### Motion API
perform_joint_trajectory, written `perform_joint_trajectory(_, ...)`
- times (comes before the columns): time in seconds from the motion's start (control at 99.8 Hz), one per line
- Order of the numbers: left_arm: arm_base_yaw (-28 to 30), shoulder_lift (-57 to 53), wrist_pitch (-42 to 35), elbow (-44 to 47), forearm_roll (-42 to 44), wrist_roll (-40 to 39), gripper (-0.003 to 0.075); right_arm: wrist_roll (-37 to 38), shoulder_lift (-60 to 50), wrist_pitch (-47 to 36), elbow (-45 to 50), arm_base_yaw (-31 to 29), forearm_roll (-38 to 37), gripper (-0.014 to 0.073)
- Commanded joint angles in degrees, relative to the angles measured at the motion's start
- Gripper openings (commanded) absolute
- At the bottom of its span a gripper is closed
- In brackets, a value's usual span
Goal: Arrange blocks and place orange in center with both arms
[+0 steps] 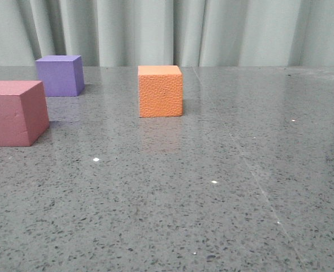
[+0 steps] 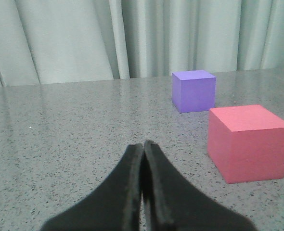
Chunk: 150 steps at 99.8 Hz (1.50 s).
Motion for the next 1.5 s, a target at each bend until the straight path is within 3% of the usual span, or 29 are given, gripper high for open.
perform_joint_trajectory(0.0, 0.1, -1.9, -5.2, 3.2, -0.4, -0.3, -0.0019, -5.7, -2.0, -6.7, 0.6, -2.2, 3.8, -0.0067)
perform_joint_trajectory(0.1, 0.1, -1.9, -5.2, 3.2, -0.4, -0.3, -0.0019, -9.4, -2.4, -10.2, 2.7, -4.3, 6.6, -0.0067)
perform_joint_trajectory(0.421, 0.1, -1.9, -5.2, 3.2, -0.4, -0.3, -0.0019, -9.5, -2.5, -28.1, 11.0, -4.9, 6.6, -0.0067)
perform_joint_trajectory(1.494, 0.1, -1.9, -5.2, 3.2, -0.4, -0.3, -0.0019, -9.5, -2.5, -27.4, 10.9, -4.9, 6.6, -0.0067)
